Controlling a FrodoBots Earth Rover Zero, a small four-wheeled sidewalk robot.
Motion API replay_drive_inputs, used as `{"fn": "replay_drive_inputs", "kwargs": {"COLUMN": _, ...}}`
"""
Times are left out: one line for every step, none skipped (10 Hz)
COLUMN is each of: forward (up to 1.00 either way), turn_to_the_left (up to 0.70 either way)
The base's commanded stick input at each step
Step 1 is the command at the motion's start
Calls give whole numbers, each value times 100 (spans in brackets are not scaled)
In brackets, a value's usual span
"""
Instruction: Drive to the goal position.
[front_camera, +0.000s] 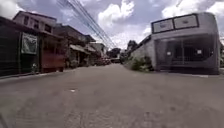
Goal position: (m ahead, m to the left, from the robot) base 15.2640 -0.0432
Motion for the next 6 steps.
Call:
{"fn": "replay_drive_inputs", "kwargs": {"forward": 70, "turn_to_the_left": 0}}
{"fn": "replay_drive_inputs", "kwargs": {"forward": 70, "turn_to_the_left": 0}}
{"fn": "replay_drive_inputs", "kwargs": {"forward": 70, "turn_to_the_left": 0}}
{"fn": "replay_drive_inputs", "kwargs": {"forward": 70, "turn_to_the_left": 0}}
{"fn": "replay_drive_inputs", "kwargs": {"forward": 70, "turn_to_the_left": 0}}
{"fn": "replay_drive_inputs", "kwargs": {"forward": 70, "turn_to_the_left": 0}}
